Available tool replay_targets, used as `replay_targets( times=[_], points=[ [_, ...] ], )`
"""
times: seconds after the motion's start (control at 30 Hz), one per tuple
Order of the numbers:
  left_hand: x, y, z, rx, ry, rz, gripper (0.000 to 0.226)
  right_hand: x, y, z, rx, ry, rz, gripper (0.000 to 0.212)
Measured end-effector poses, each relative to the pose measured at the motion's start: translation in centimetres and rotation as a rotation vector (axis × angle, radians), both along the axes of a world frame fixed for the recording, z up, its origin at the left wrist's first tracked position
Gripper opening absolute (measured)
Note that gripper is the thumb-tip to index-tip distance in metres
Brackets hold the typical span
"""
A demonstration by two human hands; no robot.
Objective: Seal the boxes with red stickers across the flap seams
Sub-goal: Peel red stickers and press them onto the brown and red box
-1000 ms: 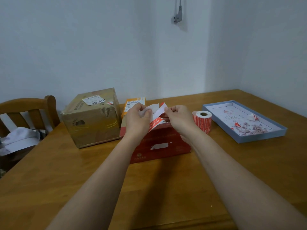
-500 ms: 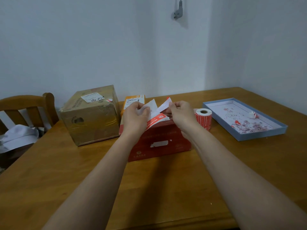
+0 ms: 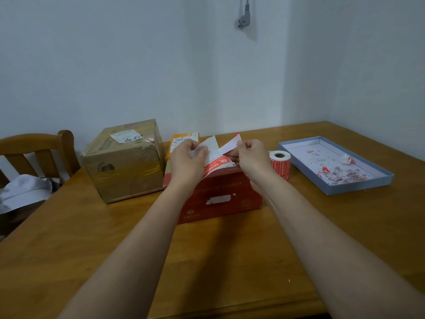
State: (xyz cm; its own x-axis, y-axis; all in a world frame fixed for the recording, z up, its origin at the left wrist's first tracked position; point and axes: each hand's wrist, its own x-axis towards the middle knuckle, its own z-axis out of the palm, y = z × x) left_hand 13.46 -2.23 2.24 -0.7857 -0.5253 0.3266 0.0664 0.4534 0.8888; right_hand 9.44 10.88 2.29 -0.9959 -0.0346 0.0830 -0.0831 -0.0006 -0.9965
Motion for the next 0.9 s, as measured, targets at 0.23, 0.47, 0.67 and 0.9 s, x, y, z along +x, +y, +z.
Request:
replay_targets(
  times=[0.23,0.47,0.67,0.9],
  points=[
    [0.1,-0.1,0.0,-0.016,-0.008,-0.005,0.012,-0.4,-0.1,-0.4,0.011,-0.001,-0.028,0.028],
    [0.8,-1.4,-0.5,0.078,-0.046,-0.043,0.016,-1.4,1.4,-0.9,-0.049,0.026,-0.023,0.020],
    [2.6,-1.1,-0.1,-0.019,-0.406,-0.441,0.017,-0.8,1.4,-0.9,-0.026,0.043,-0.009,0.014],
    [4.4,-0.6,-1.5,-0.352,-0.828,-0.604,0.025,0.7,1.9,-0.9,0.033,0.056,0.016,0.015]
  ],
)
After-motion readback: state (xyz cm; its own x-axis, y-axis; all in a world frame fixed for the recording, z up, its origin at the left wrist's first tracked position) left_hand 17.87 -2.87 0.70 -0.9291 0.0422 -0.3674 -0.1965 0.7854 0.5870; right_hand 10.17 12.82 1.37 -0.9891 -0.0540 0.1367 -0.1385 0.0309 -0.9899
